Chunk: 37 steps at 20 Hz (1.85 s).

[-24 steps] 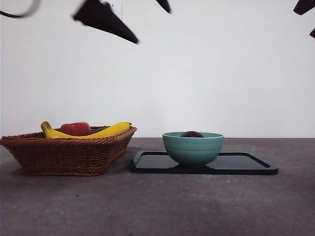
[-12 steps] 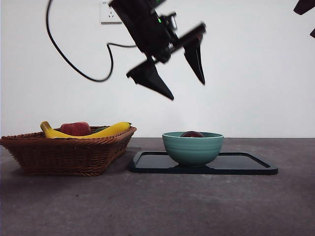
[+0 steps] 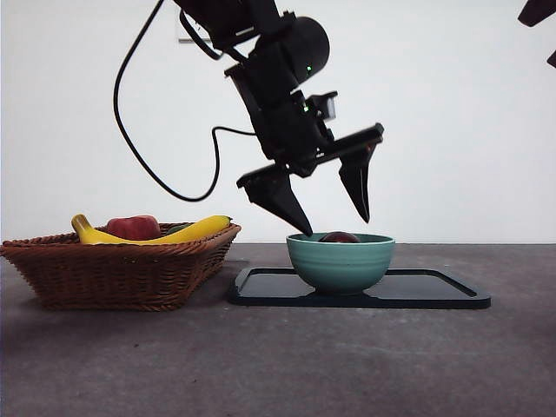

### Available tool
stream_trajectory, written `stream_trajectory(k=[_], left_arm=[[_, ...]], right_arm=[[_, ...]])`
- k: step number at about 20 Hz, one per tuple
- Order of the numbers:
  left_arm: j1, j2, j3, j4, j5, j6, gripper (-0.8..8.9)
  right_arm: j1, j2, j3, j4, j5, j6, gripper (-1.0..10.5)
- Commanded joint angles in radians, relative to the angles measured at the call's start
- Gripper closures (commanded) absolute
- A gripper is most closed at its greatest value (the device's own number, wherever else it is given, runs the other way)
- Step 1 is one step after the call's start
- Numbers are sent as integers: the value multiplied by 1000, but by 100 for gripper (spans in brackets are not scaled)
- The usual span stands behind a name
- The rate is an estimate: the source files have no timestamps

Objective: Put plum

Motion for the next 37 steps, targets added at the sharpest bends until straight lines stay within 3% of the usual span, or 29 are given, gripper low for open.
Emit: stream_trajectory(k=[1,17,20,25,31,37], left_arm=[[-13,47,30,7,-3,20,408],[-35,81,30,2,-29,49,416],[-36,81,30,0,-29,49,569],[-36,76,32,-3,-29,49,599],[-34,-10,69,-6,-29,54,599],[-24,-215,82,-39,-35,94,598]], right_arm=[[6,6,6,8,0,6,740],[6,6,6,9,7,-12,740],[6,6,6,9,7,-13,740],[6,6,6,8,7,-14,740],[6,6,6,8,7,-13,740],[6,6,6,8,7,-13,740]])
